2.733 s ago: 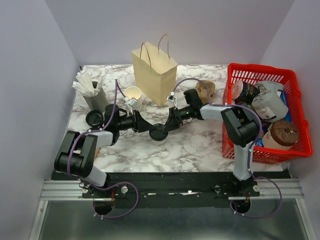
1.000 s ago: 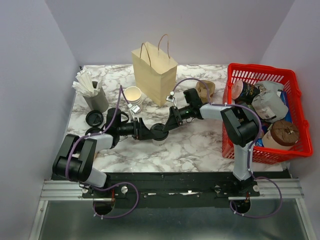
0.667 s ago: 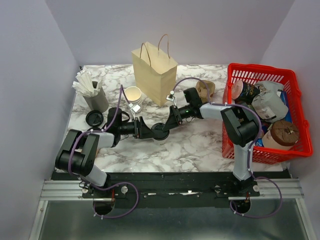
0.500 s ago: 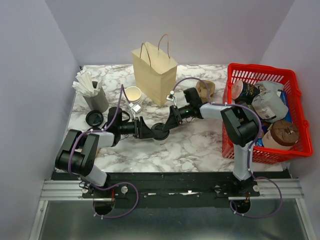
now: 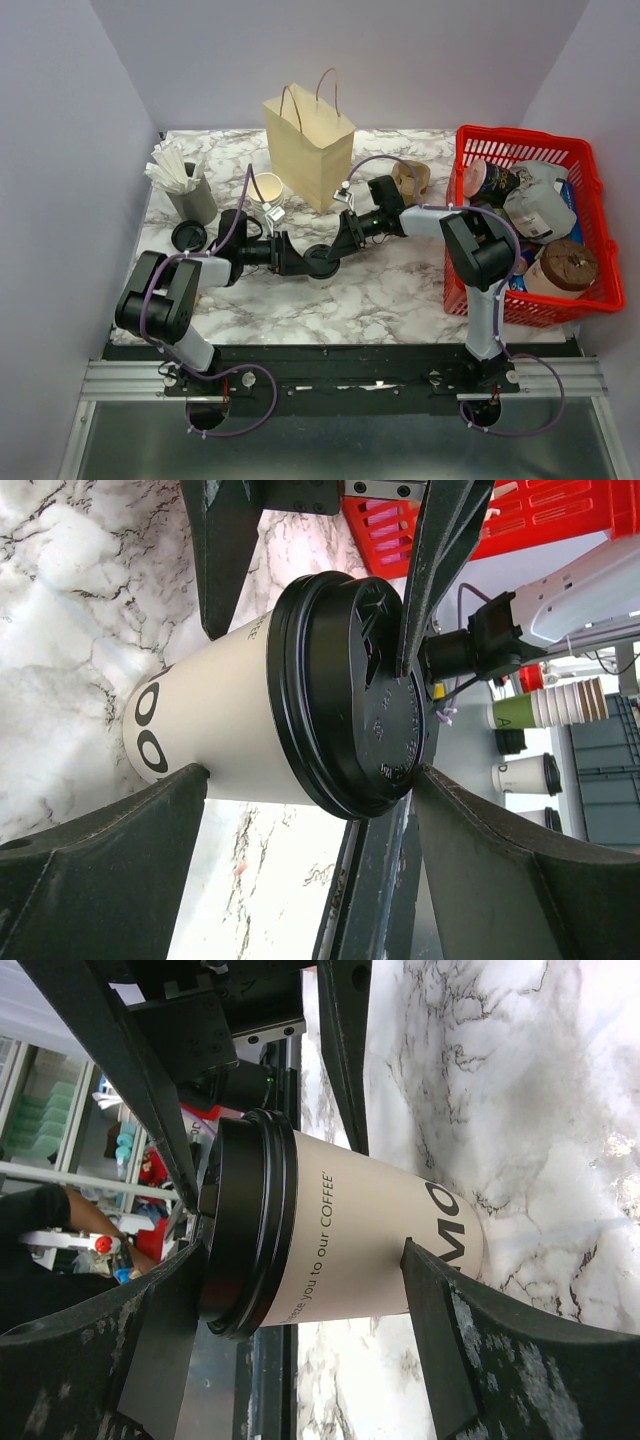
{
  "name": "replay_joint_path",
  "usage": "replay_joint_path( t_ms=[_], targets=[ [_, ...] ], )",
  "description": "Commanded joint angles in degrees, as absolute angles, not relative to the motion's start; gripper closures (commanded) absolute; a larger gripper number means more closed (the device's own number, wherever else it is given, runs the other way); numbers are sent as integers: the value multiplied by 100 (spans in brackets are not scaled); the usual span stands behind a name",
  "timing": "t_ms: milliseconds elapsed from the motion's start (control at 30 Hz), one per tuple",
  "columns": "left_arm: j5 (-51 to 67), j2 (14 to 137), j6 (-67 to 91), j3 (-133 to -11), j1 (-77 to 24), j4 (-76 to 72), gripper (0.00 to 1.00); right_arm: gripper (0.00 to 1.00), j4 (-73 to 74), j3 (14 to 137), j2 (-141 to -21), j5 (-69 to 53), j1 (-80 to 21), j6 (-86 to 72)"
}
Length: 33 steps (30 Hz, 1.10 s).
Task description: Pack the takeout coffee
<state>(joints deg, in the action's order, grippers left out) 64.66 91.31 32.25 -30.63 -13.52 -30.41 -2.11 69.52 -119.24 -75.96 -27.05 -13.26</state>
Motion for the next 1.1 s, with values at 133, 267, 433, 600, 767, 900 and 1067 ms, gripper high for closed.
replay_joint_path(
  t_ms=[133, 267, 433, 600, 767, 900, 1067],
  targets=[
    [4817, 9606, 2285, -3111, -1424, -2444, 12, 18, -211, 6715, -12525, -6654, -2795, -712],
    [4483, 9598, 2180, -3129, -1485, -2172, 12, 19, -71, 6645, -12410, -6364, -2795, -292],
    [4079, 9475, 1978, -3374, -1503, -1566, 13, 19, 439, 6697, -12296, -5978, -2795, 298],
    [3385, 9404, 2004, -3489, -1652, -1091, 14, 20, 624, 6812, -12340, -5485, -2786, 527],
    [2840, 9510, 2021, -3603, -1837, -879, 16, 22, 528, 6803, -12436, -5230, -2795, 598],
    [3101, 9492, 1864, -3630, -1960, -949, 16, 23, 334, 6811, -12437, -5062, -2804, 475],
    [4305, 9290, 1888, -3683, -1846, -1343, 14, 13, 325, 7101, -12200, -6168, -2742, 379]
  ],
)
